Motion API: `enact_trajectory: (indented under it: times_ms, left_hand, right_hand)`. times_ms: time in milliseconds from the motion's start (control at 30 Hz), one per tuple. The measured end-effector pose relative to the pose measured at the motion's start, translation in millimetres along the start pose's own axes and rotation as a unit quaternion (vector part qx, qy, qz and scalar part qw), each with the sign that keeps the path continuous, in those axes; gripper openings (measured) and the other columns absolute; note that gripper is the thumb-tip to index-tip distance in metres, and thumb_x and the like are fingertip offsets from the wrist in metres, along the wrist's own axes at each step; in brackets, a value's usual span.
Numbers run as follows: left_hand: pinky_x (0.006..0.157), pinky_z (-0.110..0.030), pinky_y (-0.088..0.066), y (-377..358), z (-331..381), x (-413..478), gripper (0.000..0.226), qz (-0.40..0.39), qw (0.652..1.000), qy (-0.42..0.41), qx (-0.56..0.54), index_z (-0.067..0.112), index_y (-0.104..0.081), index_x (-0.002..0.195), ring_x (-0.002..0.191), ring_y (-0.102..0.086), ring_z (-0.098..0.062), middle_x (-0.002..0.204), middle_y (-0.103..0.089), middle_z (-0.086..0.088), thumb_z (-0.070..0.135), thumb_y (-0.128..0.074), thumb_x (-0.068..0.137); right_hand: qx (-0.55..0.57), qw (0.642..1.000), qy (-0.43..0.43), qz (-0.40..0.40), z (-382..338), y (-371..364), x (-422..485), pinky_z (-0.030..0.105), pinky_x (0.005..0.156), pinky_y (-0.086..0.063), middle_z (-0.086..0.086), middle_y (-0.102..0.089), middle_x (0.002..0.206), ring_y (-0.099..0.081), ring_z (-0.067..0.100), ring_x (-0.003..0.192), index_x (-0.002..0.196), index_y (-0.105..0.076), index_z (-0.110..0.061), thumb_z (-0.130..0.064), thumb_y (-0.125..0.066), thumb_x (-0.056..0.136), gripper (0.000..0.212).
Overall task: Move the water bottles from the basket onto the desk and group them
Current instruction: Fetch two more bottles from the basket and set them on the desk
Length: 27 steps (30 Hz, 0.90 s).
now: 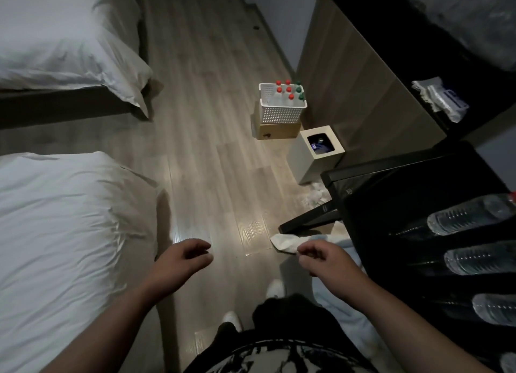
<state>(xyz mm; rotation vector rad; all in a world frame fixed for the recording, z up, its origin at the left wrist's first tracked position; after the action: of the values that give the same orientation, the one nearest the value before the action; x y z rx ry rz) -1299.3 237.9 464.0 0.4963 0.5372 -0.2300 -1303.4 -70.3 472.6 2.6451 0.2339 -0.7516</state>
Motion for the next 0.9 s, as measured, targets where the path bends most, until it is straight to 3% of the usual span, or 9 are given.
enact_trajectory:
  times_ms: [133, 233, 300, 367, 467, 533, 667, 800, 900]
  left_hand:
    - [0.088, -0.021, -0.048, 8, 8, 29, 0.021, 0.019, 0.999, 0.018, -0.046, 0.024, -0.067, 0.107, 0.101, -0.064, -0.003, 0.106, -0.071, 0.006, 0.020, -0.069, 0.086]
    - [0.074, -0.003, -0.045, 16, 15, 53, 0.021, 0.033, 0.997, 0.030, -0.058, 0.023, -0.066, 0.108, 0.099, -0.062, 0.002, 0.104, -0.070, 0.008, 0.018, -0.068, 0.087]
    - [0.071, -0.001, -0.045, 25, 23, 69, 0.022, 0.049, 0.996, 0.040, -0.059, 0.020, -0.067, 0.109, 0.098, -0.063, 0.002, 0.104, -0.070, 0.007, 0.017, -0.068, 0.087]
    - [0.082, -0.009, -0.049, 40, 37, 84, 0.024, 0.064, 0.995, 0.048, -0.066, 0.019, -0.068, 0.110, 0.100, -0.065, -0.003, 0.105, -0.071, 0.004, 0.018, -0.069, 0.086]
    - [0.094, -0.025, -0.049, 65, 55, 110, 0.027, 0.082, 0.990, 0.067, -0.095, 0.022, -0.068, 0.108, 0.103, -0.065, -0.007, 0.106, -0.072, 0.002, 0.025, -0.073, 0.082]
    - [0.090, -0.021, -0.049, 78, 68, 127, 0.030, 0.106, 0.987, 0.062, -0.100, 0.023, -0.069, 0.108, 0.102, -0.065, -0.006, 0.105, -0.072, 0.005, 0.030, -0.074, 0.079]
    - [0.077, -0.010, -0.043, 96, 90, 157, 0.020, 0.130, 0.984, 0.057, -0.111, 0.025, -0.068, 0.106, 0.098, -0.064, -0.001, 0.102, -0.071, 0.007, 0.023, -0.069, 0.086]
    - [0.086, -0.019, -0.048, 121, 113, 192, 0.040, 0.119, 0.981, 0.040, -0.149, 0.027, -0.070, 0.102, 0.097, -0.067, -0.005, 0.102, -0.073, 0.000, 0.044, -0.072, 0.066]
    - [0.089, -0.020, -0.049, 144, 126, 232, 0.038, 0.116, 0.980, 0.036, -0.156, 0.024, -0.069, 0.103, 0.096, -0.067, -0.004, 0.101, -0.073, 0.000, 0.037, -0.068, 0.068]
  right_hand:
    - [-0.012, 1.000, -0.018, -0.012, -1, 2, 36, 0.030, 0.085, -0.053, -0.001, -0.073, 0.094, -0.067, 0.013, 0.093, 0.090, -0.069, -0.027, -0.012, -0.065, 0.087, 0.015]
    - [-0.024, 0.999, -0.014, -0.045, -17, -1, 82, 0.027, 0.081, -0.051, -0.002, -0.071, 0.094, -0.065, 0.012, 0.088, 0.092, -0.068, -0.028, -0.013, -0.066, 0.087, 0.015]
    - [-0.033, 0.998, -0.006, -0.056, -34, -1, 117, 0.031, 0.083, -0.052, -0.003, -0.070, 0.093, -0.065, 0.012, 0.086, 0.091, -0.068, -0.029, -0.014, -0.067, 0.086, 0.016]
    - [-0.030, 0.997, 0.011, -0.064, -57, 0, 152, 0.034, 0.083, -0.052, -0.005, -0.069, 0.086, -0.064, 0.010, 0.081, 0.088, -0.069, -0.029, -0.012, -0.068, 0.084, 0.017]
    - [-0.042, 0.994, 0.035, -0.093, -96, 5, 198, 0.027, 0.071, -0.049, -0.008, -0.067, 0.079, -0.060, 0.006, 0.071, 0.087, -0.069, -0.027, -0.013, -0.068, 0.084, 0.015]
    - [-0.052, 0.992, 0.045, -0.110, -121, 10, 225, 0.024, 0.069, -0.049, -0.010, -0.068, 0.080, -0.060, 0.003, 0.071, 0.090, -0.069, -0.027, -0.016, -0.067, 0.085, 0.012]
    - [-0.086, 0.986, 0.070, -0.123, -161, 20, 268, 0.030, 0.084, -0.053, -0.006, -0.071, 0.092, -0.065, 0.008, 0.085, 0.094, -0.069, -0.027, -0.019, -0.067, 0.085, 0.013]
    - [-0.078, 0.988, 0.063, -0.116, -184, 22, 300, 0.031, 0.083, -0.052, -0.001, -0.071, 0.094, -0.064, 0.010, 0.084, 0.093, -0.069, -0.023, -0.014, -0.067, 0.086, 0.012]
    - [-0.074, 0.990, 0.048, -0.113, -193, 21, 330, 0.033, 0.082, -0.052, -0.002, -0.070, 0.088, -0.064, 0.010, 0.080, 0.089, -0.070, -0.025, -0.014, -0.068, 0.085, 0.012]
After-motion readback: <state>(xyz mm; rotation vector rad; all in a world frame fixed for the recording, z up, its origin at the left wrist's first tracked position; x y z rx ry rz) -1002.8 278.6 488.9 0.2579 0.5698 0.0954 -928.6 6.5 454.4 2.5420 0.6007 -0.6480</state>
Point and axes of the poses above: each hand's wrist, its own x-axis towards the middle knuckle, its own y-axis out of the back of the hand, z = x × y, the point moved 3 cm from there along x, towards the middle knuckle
